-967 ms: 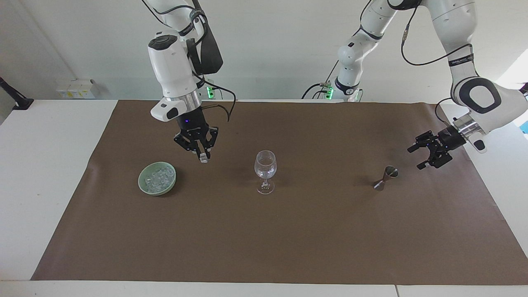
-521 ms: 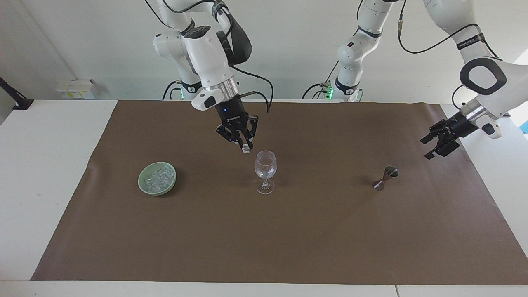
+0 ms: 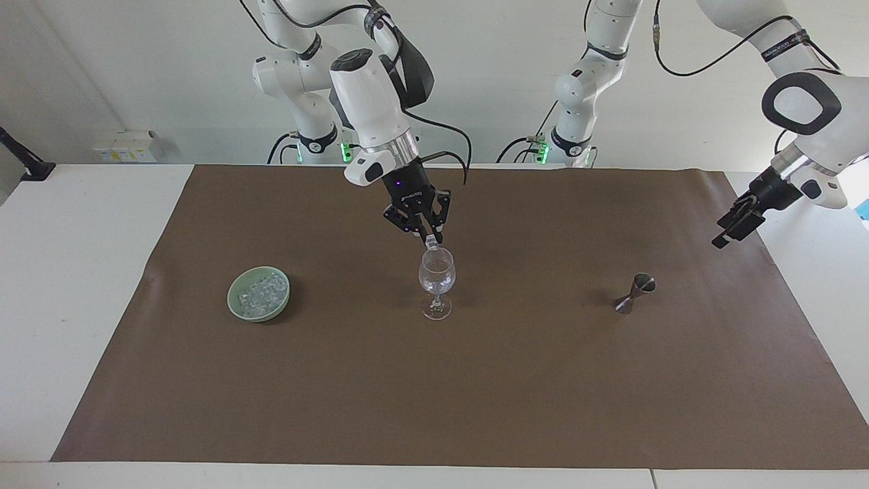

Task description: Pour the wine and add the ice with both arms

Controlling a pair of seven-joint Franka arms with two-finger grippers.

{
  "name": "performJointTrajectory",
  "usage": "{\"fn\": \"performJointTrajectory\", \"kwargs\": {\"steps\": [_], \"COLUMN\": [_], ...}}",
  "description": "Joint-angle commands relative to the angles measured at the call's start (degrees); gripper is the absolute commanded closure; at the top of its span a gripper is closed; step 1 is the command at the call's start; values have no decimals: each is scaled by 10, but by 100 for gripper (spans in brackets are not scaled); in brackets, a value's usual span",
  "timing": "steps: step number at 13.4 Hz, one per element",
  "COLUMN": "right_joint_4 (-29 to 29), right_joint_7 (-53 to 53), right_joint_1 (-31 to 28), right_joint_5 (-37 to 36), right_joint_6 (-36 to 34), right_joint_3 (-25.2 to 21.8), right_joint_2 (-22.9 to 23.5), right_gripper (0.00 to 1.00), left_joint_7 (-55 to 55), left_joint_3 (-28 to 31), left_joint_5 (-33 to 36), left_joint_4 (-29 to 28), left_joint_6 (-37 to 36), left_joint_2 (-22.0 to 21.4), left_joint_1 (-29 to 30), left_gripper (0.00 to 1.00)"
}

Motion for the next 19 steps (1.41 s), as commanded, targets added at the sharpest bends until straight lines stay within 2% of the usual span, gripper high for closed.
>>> {"fn": "performJointTrajectory", "kwargs": {"steps": [1,3,6,8,13,16,17,18,19], "right_joint_4": [8,8,8,9,8,8,8,8,8], "right_joint_7": [8,7,4,3,2,2,2,2,2], "right_joint_1": [7,9,8,8,9,9,9,9,9], "right_joint_5": [11,11,11,11,10,10,10,10,9], "right_joint_6": [3,10,13,16,16,16,16,16,16], "right_joint_3": [0,0,0,0,0,0,0,0,0], "right_joint_2": [11,14,17,21,25,25,25,25,25], "right_gripper": [100,100,100,100,100,91,85,75,73], "left_joint_7": [33,35,36,40,99,106,130,149,157], "left_joint_3": [11,58,131,155,199,201,197,193,191], "left_joint_5": [20,50,58,95,116,171,186,188,187], "left_joint_4": [30,50,88,117,154,187,199,203,203], "left_joint_6": [-38,-47,-72,-84,-111,-149,-162,-174,-188], "left_joint_2": [-12,-12,-15,-16,-24,-26,-25,-25,-26], "left_joint_1": [-16,-80,-168,-214,-294,-343,-349,-349,-346], "left_gripper": [0,0,0,0,0,0,0,0,0]}}
